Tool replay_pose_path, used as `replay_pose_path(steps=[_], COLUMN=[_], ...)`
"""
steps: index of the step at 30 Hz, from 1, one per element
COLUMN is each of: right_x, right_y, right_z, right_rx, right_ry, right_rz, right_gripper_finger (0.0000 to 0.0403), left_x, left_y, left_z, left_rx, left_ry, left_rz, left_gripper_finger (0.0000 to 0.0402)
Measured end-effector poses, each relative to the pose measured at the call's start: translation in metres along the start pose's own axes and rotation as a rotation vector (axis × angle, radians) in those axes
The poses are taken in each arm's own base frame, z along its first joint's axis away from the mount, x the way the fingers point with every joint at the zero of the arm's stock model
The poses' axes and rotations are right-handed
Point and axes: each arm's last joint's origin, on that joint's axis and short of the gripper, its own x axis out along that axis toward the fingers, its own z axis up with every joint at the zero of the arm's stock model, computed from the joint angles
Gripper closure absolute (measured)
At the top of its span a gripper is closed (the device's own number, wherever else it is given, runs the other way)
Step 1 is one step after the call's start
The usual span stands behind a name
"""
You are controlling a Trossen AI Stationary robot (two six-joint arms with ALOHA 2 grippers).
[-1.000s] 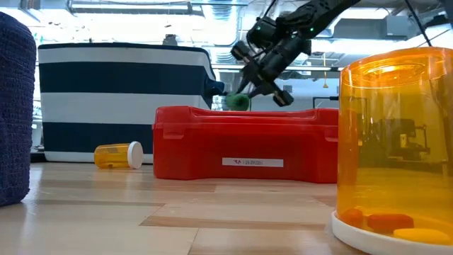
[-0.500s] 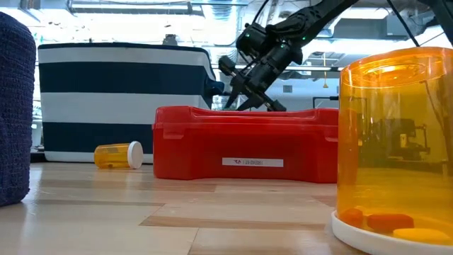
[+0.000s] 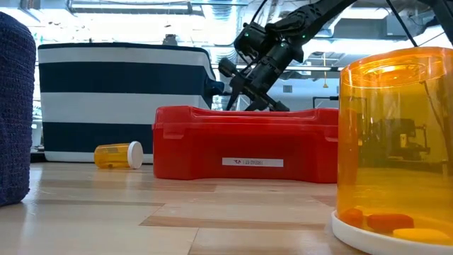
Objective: Pick & place medical supplies in basket/bin
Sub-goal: Put the rolled green bandage into the transparent bin, then put the rolled red bandage into the transparent bin
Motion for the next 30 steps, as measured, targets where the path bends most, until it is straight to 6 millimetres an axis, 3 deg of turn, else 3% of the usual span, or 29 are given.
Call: replay_pose_path(steps=[9,16,22,30], right_x=[0.001,-0.008,-0.047,-0.121], right_y=[-0.001,0.004,0.006,-0.026], right_z=[0.0,0.001,0.001,0.013], right_rx=[-0.001,-0.084,-0.211,-0.353], right_ry=[-0.006,-0.03,-0.057,-0.222], right_rz=[-0.006,0.038,0.016,-0.32], right_gripper_finger=[0.0148,0.0132,0.0132,0.0132], left_x=[0.0,0.0,0.0,0.0], left_y=[-0.004,-0.005,-0.005,-0.005], left_z=[0.0,-0.001,-0.001,-0.001], left_rx=[0.004,-0.034,-0.035,-0.035], left_ry=[0.001,0.002,0.002,0.003], left_rz=[-0.018,-0.023,-0.023,-0.023], left_gripper_finger=[0.0151,0.0151,0.0151,0.0151])
